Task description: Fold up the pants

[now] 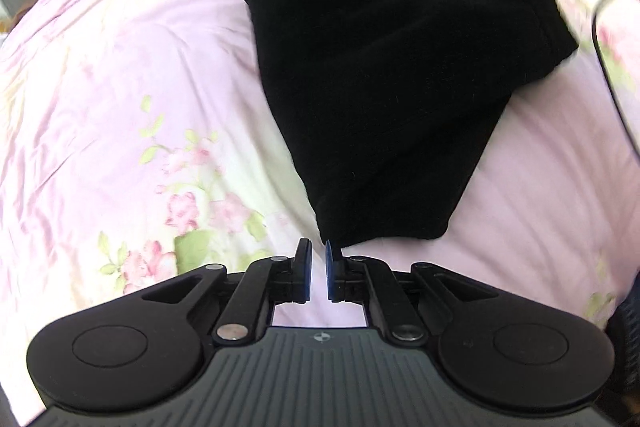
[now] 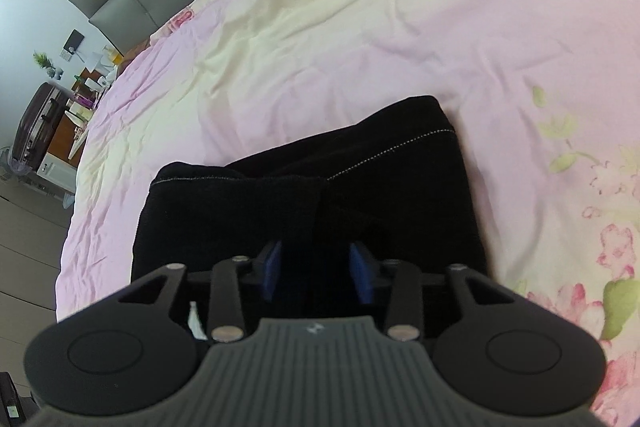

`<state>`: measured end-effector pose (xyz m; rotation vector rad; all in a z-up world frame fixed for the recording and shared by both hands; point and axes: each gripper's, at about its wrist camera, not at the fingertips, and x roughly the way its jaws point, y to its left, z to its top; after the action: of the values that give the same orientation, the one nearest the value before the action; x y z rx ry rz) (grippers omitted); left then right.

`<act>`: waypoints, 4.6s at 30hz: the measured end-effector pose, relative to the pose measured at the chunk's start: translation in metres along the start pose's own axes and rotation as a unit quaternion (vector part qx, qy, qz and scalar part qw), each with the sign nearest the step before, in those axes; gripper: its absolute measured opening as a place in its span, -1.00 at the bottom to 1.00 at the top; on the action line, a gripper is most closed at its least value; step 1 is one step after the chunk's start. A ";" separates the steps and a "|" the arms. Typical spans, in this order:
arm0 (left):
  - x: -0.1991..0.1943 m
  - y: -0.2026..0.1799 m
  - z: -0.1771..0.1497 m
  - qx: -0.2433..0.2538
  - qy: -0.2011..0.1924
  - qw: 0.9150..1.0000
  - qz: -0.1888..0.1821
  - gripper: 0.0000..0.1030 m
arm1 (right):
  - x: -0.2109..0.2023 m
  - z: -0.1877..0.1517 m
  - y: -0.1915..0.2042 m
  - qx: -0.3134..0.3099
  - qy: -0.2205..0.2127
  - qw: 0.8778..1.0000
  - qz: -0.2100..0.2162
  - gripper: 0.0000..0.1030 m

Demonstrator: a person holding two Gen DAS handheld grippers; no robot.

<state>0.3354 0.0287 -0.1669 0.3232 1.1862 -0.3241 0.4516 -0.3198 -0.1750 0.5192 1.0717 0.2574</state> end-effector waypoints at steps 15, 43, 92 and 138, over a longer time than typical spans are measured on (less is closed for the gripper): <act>-0.027 0.039 0.053 -0.142 -0.097 0.985 -0.003 -0.38 | 0.053 -0.007 -0.046 0.153 0.041 0.975 0.154 -0.56; 0.031 0.036 0.162 -0.155 -0.164 0.974 -0.020 -0.35 | 0.001 0.065 -0.049 -0.014 0.023 1.000 -0.002 -0.46; -0.022 -0.077 0.024 -0.060 -0.152 0.986 0.028 0.57 | -0.058 -0.105 -0.002 -0.171 -0.100 0.975 -0.101 -0.50; -0.041 -0.058 -0.044 -0.170 -0.129 0.976 0.034 -0.37 | -0.075 -0.133 -0.036 -0.139 -0.049 0.985 -0.091 0.10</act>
<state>0.2600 -0.0030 -0.1482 0.0196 0.9523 -0.0950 0.2974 -0.3462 -0.1863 0.1811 0.9615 0.2139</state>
